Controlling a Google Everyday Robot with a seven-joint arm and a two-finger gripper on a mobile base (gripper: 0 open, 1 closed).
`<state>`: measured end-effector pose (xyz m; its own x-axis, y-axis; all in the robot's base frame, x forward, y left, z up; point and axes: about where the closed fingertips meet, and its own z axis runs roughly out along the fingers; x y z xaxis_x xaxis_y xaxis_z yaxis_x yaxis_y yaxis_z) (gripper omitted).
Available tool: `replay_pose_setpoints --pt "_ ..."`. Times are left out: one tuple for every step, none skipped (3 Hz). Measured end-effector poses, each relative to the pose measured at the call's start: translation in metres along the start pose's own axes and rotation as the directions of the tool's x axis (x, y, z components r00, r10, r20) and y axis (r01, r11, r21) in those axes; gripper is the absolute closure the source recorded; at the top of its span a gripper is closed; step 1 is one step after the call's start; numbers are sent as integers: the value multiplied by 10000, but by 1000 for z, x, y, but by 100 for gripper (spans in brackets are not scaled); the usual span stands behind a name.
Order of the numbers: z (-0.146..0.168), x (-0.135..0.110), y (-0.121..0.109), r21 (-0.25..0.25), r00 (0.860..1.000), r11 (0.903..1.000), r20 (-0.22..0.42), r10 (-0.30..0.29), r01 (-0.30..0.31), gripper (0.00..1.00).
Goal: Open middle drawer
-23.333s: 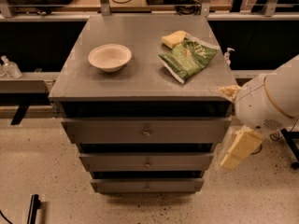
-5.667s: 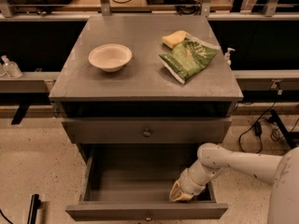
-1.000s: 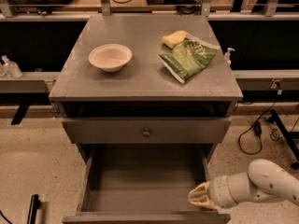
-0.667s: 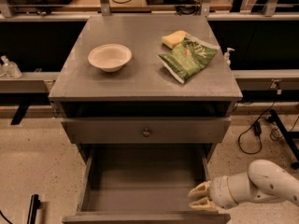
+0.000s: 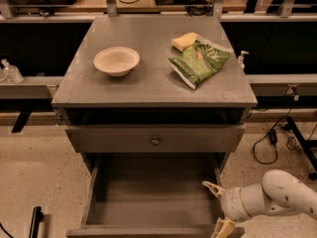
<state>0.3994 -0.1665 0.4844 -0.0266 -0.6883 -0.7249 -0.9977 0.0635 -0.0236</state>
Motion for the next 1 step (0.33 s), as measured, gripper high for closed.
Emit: replay_pose_setpoints --pt "0 0 0 -1 10000 10000 0 0 0 0"
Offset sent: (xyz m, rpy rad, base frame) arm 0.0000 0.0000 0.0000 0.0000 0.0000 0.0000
